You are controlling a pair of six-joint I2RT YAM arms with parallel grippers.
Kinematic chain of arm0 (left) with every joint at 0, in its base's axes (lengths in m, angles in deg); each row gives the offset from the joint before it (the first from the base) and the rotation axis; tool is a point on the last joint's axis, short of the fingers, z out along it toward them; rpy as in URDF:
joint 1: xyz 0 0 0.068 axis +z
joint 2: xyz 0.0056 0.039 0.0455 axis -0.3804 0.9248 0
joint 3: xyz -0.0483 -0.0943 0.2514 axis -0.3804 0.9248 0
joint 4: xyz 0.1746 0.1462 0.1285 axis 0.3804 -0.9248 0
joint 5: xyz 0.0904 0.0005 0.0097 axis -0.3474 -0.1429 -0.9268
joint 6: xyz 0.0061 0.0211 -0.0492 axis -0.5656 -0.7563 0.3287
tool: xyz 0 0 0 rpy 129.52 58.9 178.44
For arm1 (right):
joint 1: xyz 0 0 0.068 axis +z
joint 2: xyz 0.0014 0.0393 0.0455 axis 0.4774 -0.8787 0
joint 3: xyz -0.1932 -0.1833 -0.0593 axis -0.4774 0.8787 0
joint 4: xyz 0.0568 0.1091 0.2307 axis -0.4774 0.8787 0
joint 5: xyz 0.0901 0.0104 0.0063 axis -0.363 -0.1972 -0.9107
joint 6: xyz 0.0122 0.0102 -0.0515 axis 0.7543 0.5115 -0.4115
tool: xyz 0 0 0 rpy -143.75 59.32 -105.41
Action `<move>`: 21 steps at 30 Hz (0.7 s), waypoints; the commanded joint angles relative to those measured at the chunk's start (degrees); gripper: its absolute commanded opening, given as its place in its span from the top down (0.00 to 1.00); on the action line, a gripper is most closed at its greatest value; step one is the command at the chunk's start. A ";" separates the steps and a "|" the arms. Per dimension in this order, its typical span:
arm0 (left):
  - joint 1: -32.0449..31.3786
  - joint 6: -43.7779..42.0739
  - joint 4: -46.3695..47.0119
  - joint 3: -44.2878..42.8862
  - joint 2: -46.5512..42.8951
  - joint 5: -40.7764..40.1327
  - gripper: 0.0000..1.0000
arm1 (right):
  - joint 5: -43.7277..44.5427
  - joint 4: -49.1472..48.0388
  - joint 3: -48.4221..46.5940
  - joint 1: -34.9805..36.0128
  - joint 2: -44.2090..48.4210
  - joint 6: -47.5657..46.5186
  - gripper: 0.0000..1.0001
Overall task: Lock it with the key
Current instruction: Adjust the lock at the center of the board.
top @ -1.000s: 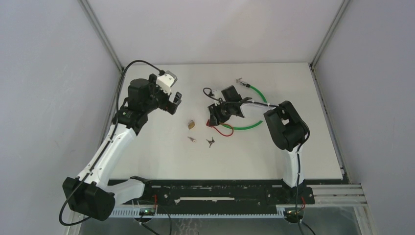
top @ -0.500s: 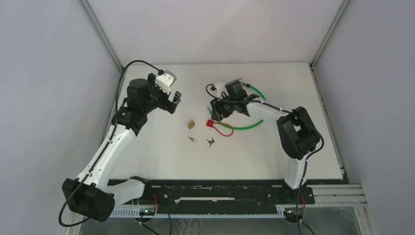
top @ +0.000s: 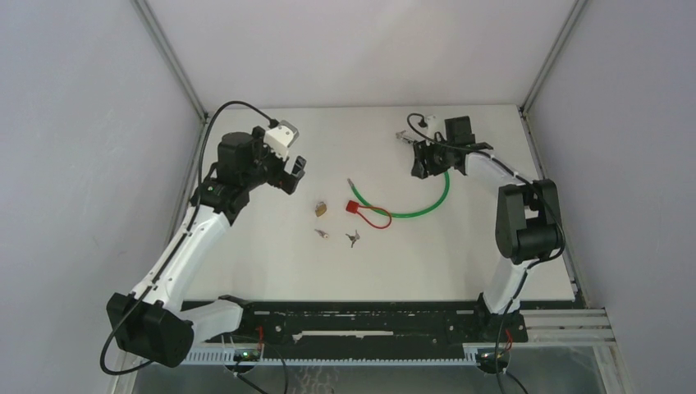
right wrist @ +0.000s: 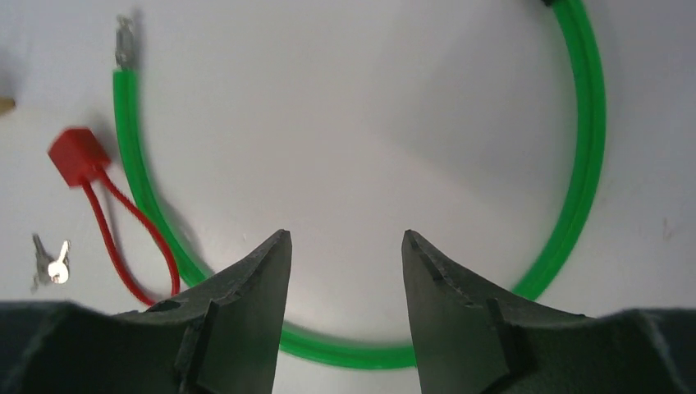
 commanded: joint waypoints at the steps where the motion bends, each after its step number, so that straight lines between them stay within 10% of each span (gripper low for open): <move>1: 0.19 -0.26 -0.98 -1.76 0.44 1.79 0.00 | -7.49 9.40 0.29 -0.56 4.01 -13.01 0.40; 21: 0.14 -2.06 -1.91 -0.81 -0.76 6.94 0.00 | -4.26 20.56 3.00 10.42 1.29 -33.59 0.40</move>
